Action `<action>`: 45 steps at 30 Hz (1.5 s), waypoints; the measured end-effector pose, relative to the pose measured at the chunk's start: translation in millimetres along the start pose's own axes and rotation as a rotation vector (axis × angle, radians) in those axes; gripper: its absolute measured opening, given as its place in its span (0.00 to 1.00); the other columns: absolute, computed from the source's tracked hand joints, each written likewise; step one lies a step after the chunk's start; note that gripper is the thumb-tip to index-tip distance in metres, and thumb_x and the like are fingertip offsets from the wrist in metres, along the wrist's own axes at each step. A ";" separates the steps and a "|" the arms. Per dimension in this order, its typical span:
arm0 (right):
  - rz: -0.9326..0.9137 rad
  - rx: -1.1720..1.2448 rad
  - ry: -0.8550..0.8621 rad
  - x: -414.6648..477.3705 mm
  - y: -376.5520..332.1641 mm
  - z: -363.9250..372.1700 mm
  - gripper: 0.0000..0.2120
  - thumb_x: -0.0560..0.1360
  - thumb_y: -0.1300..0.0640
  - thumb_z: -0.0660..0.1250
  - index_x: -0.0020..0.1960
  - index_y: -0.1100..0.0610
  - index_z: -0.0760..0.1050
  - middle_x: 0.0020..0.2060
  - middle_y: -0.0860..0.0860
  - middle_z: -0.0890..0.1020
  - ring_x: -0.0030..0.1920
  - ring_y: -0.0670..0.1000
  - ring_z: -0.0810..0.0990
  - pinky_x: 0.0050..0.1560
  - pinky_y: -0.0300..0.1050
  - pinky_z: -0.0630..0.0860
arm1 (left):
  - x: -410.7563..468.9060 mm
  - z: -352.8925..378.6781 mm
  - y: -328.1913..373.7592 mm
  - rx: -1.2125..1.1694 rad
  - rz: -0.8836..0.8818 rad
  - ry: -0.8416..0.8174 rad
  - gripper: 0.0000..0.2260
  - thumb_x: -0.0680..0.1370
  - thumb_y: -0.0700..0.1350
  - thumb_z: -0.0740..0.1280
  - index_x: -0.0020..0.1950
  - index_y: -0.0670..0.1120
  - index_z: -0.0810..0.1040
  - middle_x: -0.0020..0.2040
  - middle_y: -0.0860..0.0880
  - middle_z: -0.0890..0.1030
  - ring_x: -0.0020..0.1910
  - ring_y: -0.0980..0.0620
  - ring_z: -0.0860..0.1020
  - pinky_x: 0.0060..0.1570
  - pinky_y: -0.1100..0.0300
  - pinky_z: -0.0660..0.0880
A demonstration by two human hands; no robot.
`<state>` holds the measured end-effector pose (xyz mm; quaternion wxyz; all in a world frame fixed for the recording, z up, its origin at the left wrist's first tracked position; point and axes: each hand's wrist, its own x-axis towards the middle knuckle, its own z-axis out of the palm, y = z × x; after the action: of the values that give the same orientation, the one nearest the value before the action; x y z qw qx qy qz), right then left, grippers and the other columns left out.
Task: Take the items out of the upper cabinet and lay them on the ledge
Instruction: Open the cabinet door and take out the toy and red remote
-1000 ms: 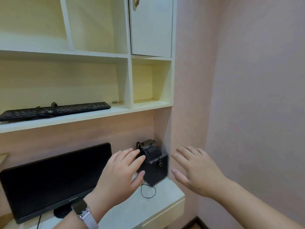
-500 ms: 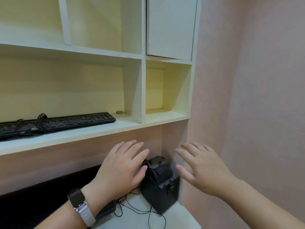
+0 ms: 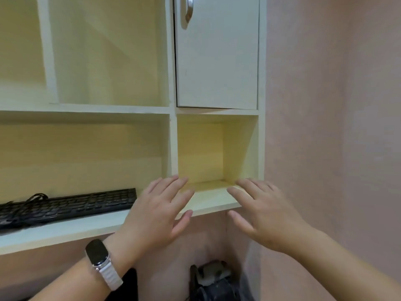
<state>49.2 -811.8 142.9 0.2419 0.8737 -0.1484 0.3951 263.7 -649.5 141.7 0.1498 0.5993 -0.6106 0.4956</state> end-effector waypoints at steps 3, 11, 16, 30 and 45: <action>-0.063 0.035 0.074 29.4 28.4 6.4 0.24 0.74 0.41 0.58 0.59 0.55 0.80 0.56 0.55 0.82 0.55 0.58 0.80 0.52 0.51 0.76 | 31.5 7.4 -6.2 0.048 -0.035 0.023 0.18 0.75 0.53 0.65 0.61 0.45 0.80 0.63 0.43 0.79 0.63 0.41 0.76 0.60 0.46 0.71; -0.294 0.070 0.305 114.5 68.3 7.4 0.23 0.75 0.43 0.59 0.61 0.57 0.78 0.57 0.57 0.81 0.57 0.60 0.78 0.54 0.53 0.74 | 89.0 10.6 -37.8 0.219 -0.106 0.106 0.18 0.75 0.51 0.65 0.60 0.43 0.80 0.62 0.41 0.79 0.63 0.40 0.75 0.60 0.45 0.70; -0.388 0.036 0.404 169.1 69.8 -8.5 0.23 0.74 0.43 0.61 0.60 0.58 0.78 0.57 0.57 0.80 0.56 0.60 0.78 0.54 0.53 0.73 | 114.6 6.1 -61.0 0.343 0.012 0.116 0.17 0.75 0.50 0.66 0.59 0.43 0.80 0.61 0.40 0.79 0.62 0.38 0.76 0.60 0.44 0.72; -0.691 -0.259 0.443 281.8 53.6 -24.5 0.22 0.76 0.44 0.59 0.62 0.57 0.76 0.63 0.56 0.77 0.66 0.59 0.72 0.67 0.57 0.66 | 132.0 27.8 -99.9 0.344 0.210 0.221 0.20 0.69 0.47 0.65 0.60 0.43 0.81 0.67 0.39 0.76 0.68 0.38 0.72 0.65 0.41 0.67; -0.801 -0.415 0.419 286.2 54.1 -54.0 0.20 0.72 0.40 0.60 0.53 0.54 0.77 0.53 0.55 0.78 0.61 0.60 0.73 0.70 0.62 0.62 | 130.5 35.8 -105.4 0.272 0.203 0.260 0.21 0.69 0.46 0.65 0.60 0.43 0.81 0.65 0.41 0.77 0.67 0.40 0.72 0.66 0.43 0.66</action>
<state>175.6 -847.6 408.4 0.5681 0.6973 0.1754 0.4005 340.3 -731.5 271.4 0.0943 0.4805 -0.5708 0.6591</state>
